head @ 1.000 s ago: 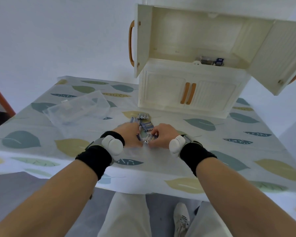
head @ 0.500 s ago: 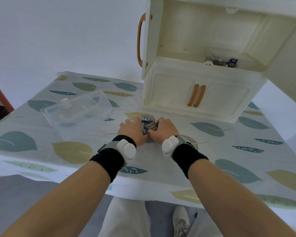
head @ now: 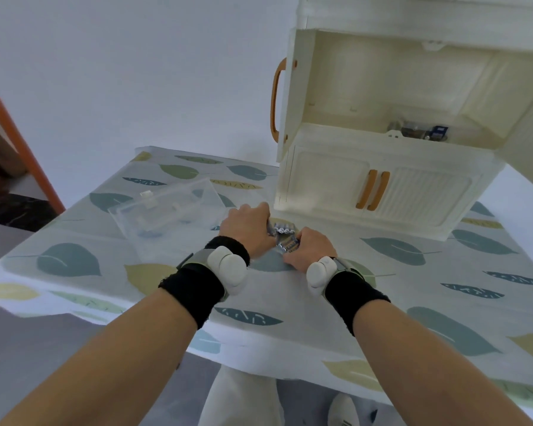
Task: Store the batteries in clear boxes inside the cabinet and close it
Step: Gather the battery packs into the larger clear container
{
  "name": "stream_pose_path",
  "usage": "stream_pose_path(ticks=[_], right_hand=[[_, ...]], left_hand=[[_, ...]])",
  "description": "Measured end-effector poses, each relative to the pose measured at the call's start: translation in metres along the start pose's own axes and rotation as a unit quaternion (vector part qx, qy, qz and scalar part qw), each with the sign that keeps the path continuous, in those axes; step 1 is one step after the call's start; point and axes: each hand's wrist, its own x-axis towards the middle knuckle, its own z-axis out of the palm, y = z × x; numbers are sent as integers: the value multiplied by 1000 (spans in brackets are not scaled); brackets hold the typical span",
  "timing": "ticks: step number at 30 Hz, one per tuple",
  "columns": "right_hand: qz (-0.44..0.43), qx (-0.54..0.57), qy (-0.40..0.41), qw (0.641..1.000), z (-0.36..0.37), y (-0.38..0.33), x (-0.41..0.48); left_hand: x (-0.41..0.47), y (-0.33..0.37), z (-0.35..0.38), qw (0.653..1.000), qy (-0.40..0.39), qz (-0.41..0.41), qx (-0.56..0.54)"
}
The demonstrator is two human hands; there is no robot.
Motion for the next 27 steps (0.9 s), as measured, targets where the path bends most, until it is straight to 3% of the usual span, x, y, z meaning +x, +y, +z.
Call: stream_pose_path(ticks=[6,9,15,22,27], right_hand=[[-18,-16,8,1000,-7,-7,-9],[-14,-9,23,1000,-3,-9,-8],[-20,24,66,997,1,-25,2],[-71,118,150,979,-8,-77,8],[-156,194,196,948,-16,-126,5]], left_hand=[[22,-41,-66,987,155,-17,25],[36,-80,-79,980,183,-68,45],[37,-122,-79,974,153,-161,52],[15,-105,-68,981,146,-126,1],[-6,-99,-58,978,119,-142,-94]])
